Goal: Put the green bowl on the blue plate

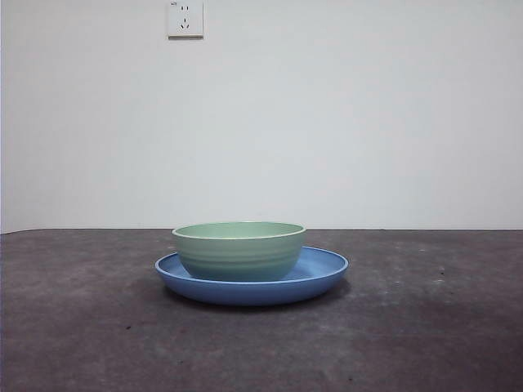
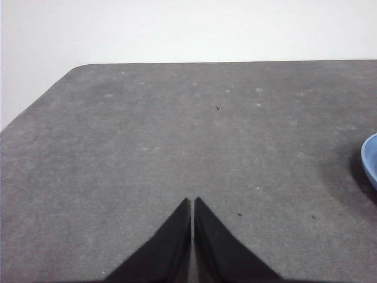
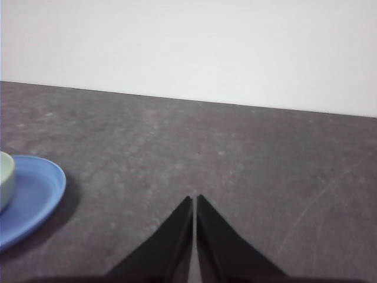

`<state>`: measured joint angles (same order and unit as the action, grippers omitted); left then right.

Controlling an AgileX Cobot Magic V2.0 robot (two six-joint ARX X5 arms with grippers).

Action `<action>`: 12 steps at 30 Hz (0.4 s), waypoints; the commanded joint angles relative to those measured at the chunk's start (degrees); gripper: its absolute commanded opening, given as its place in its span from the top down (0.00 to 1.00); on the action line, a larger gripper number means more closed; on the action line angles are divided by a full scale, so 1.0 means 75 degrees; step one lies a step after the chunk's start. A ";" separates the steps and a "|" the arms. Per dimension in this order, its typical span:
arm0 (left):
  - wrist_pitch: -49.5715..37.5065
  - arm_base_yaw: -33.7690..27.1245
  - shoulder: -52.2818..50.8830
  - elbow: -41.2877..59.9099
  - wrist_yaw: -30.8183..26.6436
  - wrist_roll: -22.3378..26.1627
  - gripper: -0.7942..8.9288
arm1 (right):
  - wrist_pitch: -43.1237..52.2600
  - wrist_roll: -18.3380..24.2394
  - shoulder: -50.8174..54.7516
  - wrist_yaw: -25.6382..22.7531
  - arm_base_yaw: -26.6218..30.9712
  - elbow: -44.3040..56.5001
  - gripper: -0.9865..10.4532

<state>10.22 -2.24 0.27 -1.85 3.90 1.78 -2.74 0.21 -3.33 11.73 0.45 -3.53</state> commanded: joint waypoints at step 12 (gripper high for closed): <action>0.0061 -0.0020 -0.0012 0.0154 -0.0012 -0.0073 0.91 | -0.0930 -0.0233 0.0417 -0.0382 0.0023 0.0388 0.91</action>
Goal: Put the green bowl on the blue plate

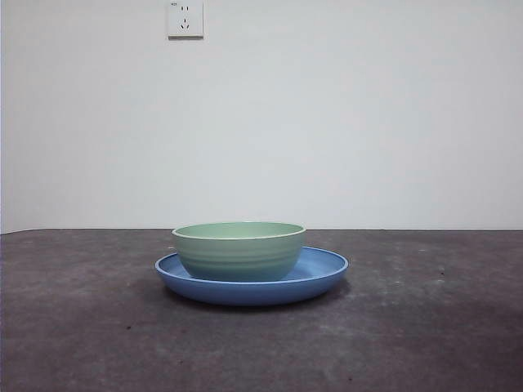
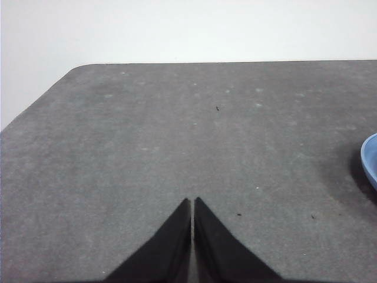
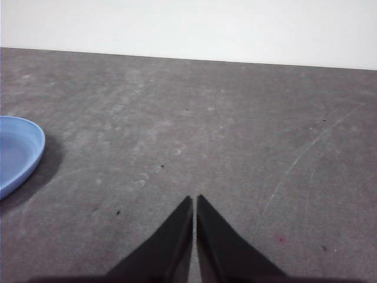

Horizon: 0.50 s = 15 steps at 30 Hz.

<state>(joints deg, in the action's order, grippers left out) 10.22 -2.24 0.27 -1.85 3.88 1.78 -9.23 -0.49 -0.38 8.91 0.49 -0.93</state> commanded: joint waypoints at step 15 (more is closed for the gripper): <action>0.0061 -0.0020 -0.0012 0.0154 -0.0009 -0.0073 0.91 | 0.0029 -0.0131 0.0023 0.0000 0.0017 0.0032 0.91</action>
